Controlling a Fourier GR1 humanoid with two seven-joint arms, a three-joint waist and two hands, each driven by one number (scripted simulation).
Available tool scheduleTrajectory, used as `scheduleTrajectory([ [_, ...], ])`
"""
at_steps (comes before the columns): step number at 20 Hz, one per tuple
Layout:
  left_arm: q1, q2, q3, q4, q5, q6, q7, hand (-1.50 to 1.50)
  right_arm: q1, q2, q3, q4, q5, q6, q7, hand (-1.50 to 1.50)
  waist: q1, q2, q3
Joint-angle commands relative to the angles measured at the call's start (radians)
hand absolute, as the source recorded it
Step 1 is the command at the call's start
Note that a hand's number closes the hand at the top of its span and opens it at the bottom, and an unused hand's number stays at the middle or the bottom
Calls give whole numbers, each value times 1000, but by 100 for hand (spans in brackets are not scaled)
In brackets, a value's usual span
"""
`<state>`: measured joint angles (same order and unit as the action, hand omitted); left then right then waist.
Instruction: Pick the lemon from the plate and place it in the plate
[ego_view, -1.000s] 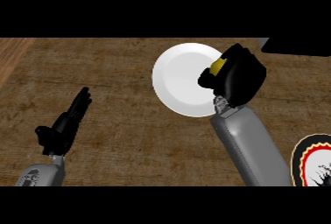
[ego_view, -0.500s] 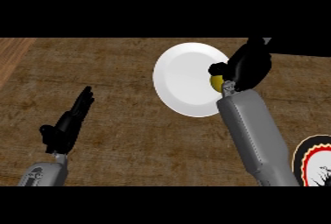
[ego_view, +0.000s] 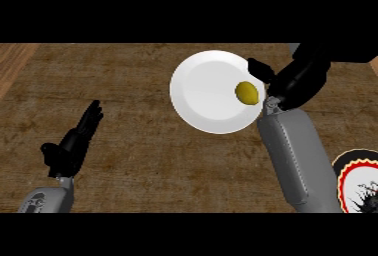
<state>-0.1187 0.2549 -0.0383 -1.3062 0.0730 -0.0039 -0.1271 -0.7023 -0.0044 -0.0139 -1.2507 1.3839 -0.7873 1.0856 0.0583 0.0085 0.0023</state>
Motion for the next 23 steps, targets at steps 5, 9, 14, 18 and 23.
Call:
scheduleTrajectory([
  [5, 37, 36, 39, 17, 13, -19, -18, 0, 282, 4, 182, -191, -42, -353, 163, -150, -51, -15, -2],
  [9, 42, 2, 24, -21, 6, 11, 5, 0, 517, 4, 350, -289, 13, -421, 162, -150, -62, -18, -2],
  [14, 94, 19, 42, -80, 13, 2, 19, 0, 765, 4, 464, -466, 52, -441, 105, -150, -66, -15, -2],
  [18, 73, 11, 48, -60, -13, 7, 14, 0, 790, 4, 481, -365, 53, -522, 78, -150, -59, -9, -2],
  [23, 54, 12, 79, 59, -6, -41, -62, 0, 924, 4, 560, -435, 199, -565, 130, -150, -66, -9, -3],
])
